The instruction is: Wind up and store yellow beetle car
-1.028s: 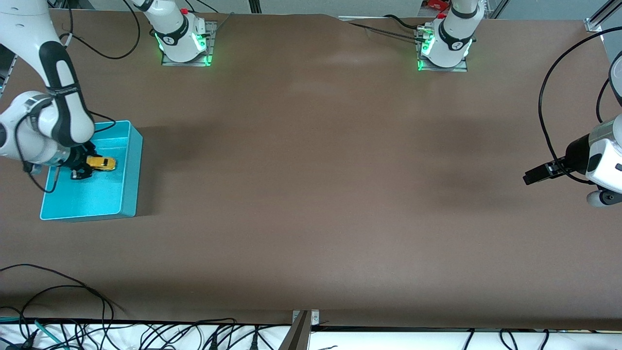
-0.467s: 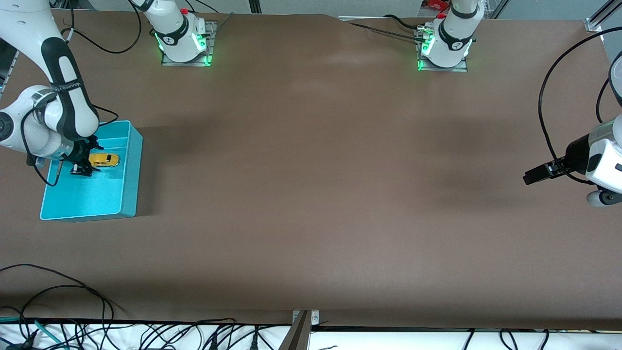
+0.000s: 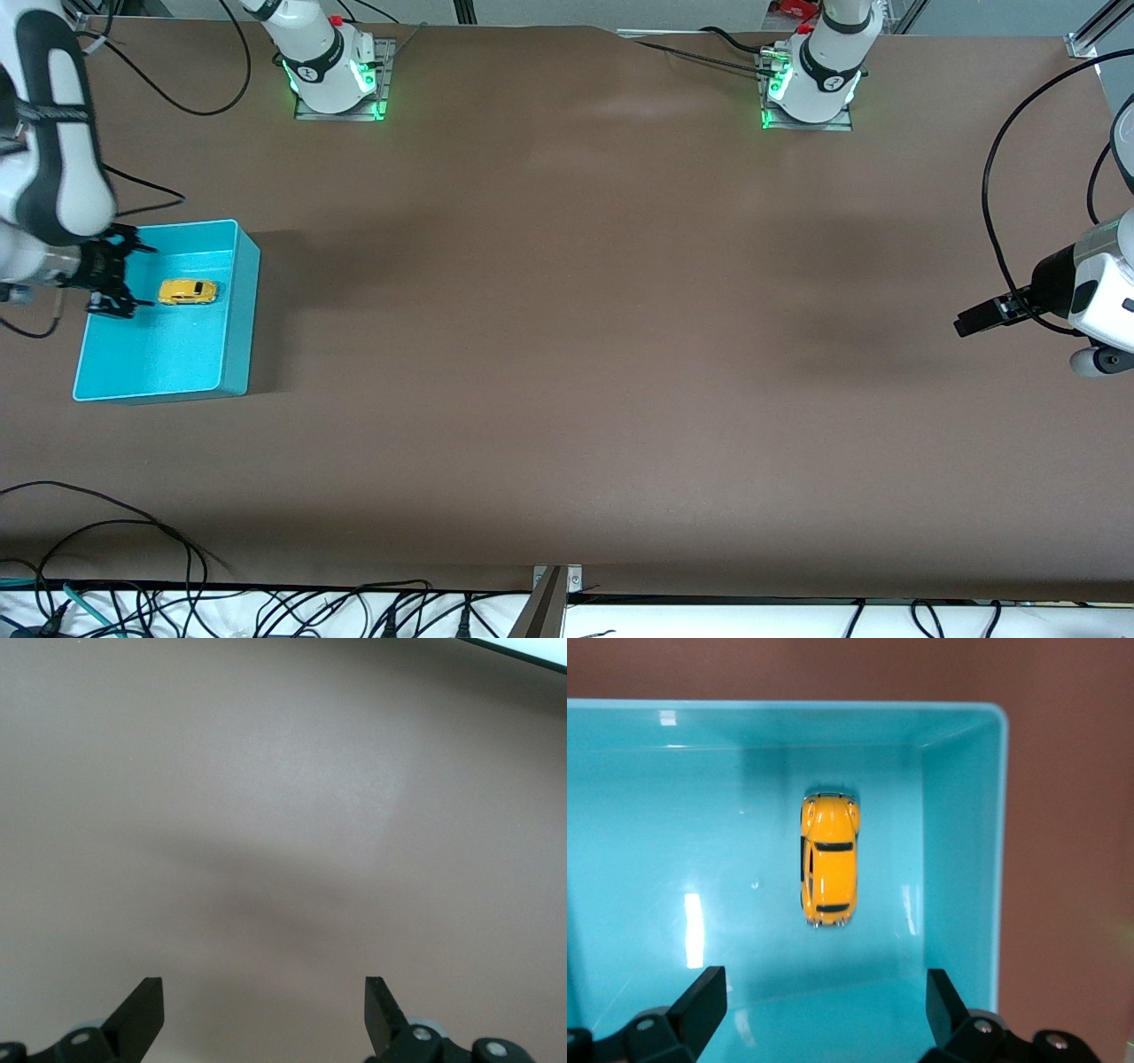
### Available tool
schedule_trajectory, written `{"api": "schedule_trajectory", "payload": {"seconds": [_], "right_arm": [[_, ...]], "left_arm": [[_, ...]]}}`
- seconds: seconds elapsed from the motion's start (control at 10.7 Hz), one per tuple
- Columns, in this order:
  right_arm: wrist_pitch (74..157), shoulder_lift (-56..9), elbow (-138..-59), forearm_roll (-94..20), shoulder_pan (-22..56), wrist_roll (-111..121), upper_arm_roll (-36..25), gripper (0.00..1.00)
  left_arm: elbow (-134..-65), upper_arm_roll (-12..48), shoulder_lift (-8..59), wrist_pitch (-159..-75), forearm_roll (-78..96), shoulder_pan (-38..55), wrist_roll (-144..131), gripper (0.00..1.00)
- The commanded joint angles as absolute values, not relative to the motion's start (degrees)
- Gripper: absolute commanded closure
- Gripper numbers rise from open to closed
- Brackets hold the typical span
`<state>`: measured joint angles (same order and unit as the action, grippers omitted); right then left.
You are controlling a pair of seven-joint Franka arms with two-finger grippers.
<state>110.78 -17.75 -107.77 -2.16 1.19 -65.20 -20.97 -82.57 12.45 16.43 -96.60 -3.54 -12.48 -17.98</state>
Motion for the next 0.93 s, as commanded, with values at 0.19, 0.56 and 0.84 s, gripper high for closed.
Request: {"api": "schedule_trajectory", "payload": {"seconds": [0.19,0.56,0.84], "right_arm": [[92.06,-18.28,-92.4,1.58,5.97,-53.48,-20.83,0.0],[84.91,-15.75,-85.43,-2.79,6.86,-35.12,-20.83,0.0],[86.64,-8.98,-86.74,-4.92,6.24,-24.97,-17.51,0.0]], "left_arm": [[-82.35,12.57,16.17,-96.06,-2.46,-12.83,-16.96,0.0],[-82.35,12.48,16.17,-96.06,-2.46,-12.83,-16.96,0.0],[-82.27,12.57,16.17,-96.06,-2.46,-12.92,-16.79,0.0]]}}
